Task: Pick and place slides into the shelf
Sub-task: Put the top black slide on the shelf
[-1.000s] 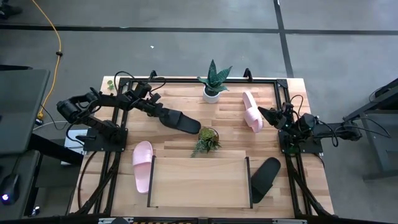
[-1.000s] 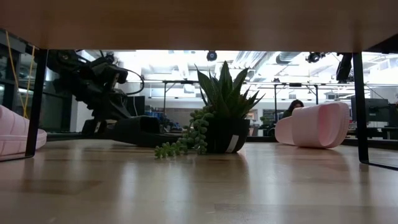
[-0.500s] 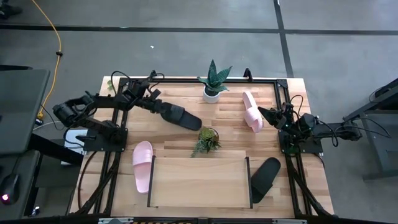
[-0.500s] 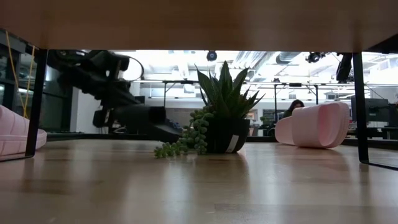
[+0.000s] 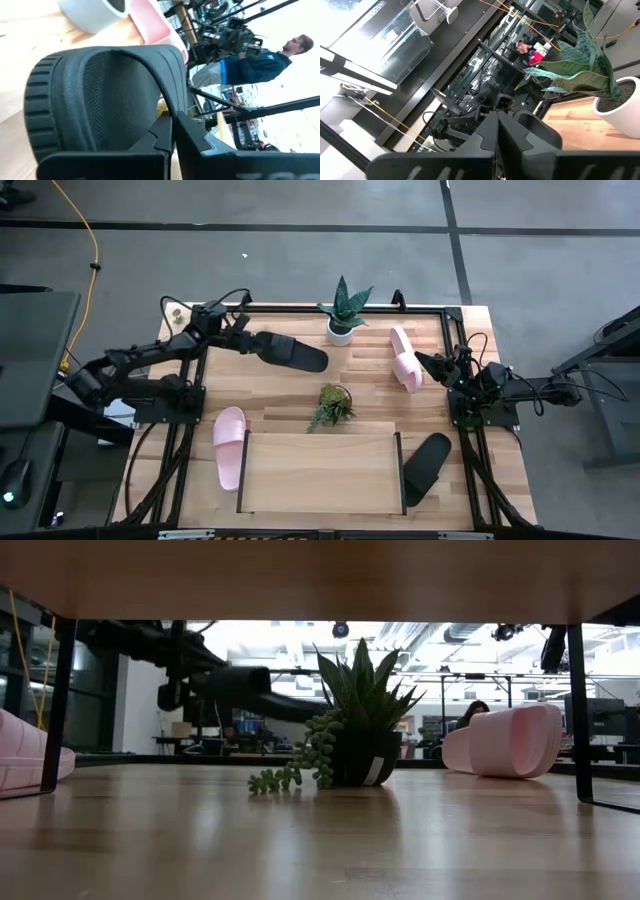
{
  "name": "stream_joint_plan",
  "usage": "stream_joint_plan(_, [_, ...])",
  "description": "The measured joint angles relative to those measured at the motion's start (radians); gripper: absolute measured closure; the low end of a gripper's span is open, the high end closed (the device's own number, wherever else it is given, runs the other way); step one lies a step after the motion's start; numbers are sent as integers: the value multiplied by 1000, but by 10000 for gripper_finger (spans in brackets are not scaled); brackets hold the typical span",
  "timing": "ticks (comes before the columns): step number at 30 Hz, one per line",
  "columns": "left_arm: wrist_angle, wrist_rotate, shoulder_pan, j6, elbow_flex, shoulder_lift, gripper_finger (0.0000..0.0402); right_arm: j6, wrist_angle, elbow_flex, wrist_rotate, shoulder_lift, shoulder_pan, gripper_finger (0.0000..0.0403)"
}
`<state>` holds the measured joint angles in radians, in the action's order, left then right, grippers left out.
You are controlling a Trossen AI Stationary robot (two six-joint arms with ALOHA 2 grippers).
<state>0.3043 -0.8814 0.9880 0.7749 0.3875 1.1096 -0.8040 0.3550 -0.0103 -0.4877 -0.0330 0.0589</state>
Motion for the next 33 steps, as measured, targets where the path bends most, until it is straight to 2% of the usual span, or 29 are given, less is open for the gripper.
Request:
stream_joint_plan(10, [-1, -18, 0, 96, 0, -176, 401, 0, -18, 0, -1, 0, 0, 402])
stream_joint_plan(18, [-14, -137, -1, 180, 36, -280, 402, 0, -22, 0, -18, 0, 0, 402])
stream_joint_plan(27, [-144, -277, 0, 132, 203, -268, 401, 0, -26, 0, -18, 0, 0, 402])
stream_joint_plan(33, [-235, -332, 0, 114, 232, -261, 401, 0, -34, 0, -18, 0, 0, 402])
